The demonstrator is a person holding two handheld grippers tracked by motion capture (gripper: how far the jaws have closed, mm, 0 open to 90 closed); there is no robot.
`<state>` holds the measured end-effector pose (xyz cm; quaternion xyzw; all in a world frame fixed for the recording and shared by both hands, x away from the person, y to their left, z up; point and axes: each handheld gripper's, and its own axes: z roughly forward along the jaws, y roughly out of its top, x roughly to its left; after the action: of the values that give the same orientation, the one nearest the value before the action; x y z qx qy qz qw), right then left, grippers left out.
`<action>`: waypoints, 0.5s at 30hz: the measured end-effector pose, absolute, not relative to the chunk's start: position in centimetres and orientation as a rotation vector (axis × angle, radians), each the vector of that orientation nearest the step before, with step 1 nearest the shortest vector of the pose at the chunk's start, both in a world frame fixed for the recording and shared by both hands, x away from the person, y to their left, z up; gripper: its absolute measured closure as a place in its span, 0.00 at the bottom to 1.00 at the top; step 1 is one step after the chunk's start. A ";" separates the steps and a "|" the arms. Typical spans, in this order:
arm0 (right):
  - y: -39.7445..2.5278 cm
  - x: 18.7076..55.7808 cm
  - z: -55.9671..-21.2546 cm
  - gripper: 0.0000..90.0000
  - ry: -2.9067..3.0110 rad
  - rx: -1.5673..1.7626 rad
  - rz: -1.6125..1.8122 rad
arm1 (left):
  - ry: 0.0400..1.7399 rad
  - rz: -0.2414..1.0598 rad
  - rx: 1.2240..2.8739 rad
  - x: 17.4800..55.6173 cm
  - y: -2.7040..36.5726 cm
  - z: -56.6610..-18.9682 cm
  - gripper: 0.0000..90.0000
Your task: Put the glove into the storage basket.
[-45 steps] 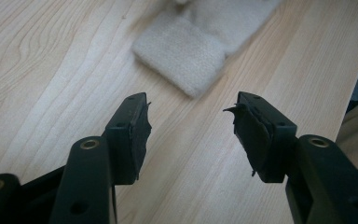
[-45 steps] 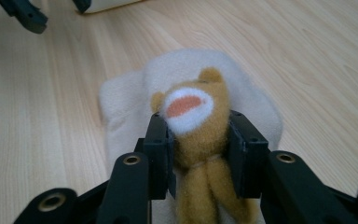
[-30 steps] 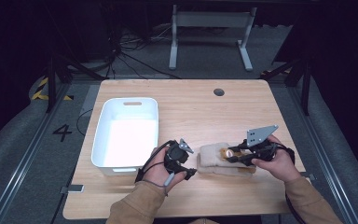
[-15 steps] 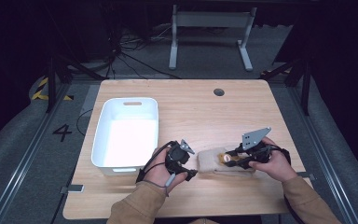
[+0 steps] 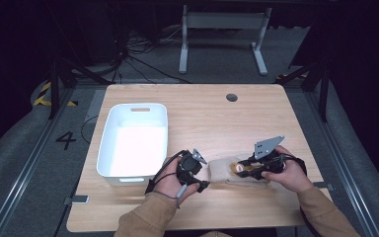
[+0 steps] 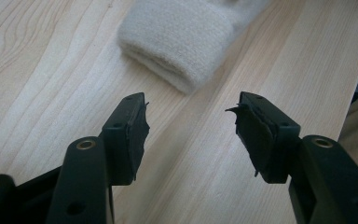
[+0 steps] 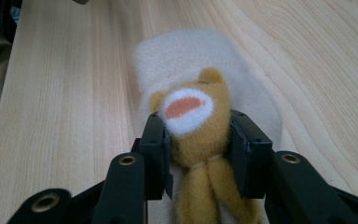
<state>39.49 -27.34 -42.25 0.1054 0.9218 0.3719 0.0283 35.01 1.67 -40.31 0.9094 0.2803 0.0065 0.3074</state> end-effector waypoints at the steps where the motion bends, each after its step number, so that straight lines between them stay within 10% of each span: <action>1: -27.3 39.5 -42.3 0.69 2.848 0.334 1.137 | 0.741 0.017 2.404 35.0 1.7 -40.3 0.49; 15: -26.8 38.7 -42.6 0.62 2.868 0.394 1.075 | 0.724 0.019 2.395 35.1 1.4 -40.3 0.48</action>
<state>38.72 -26.83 -42.61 0.1274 0.9284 0.3481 0.0267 35.07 1.45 -40.29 0.9087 0.2747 0.0071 0.3143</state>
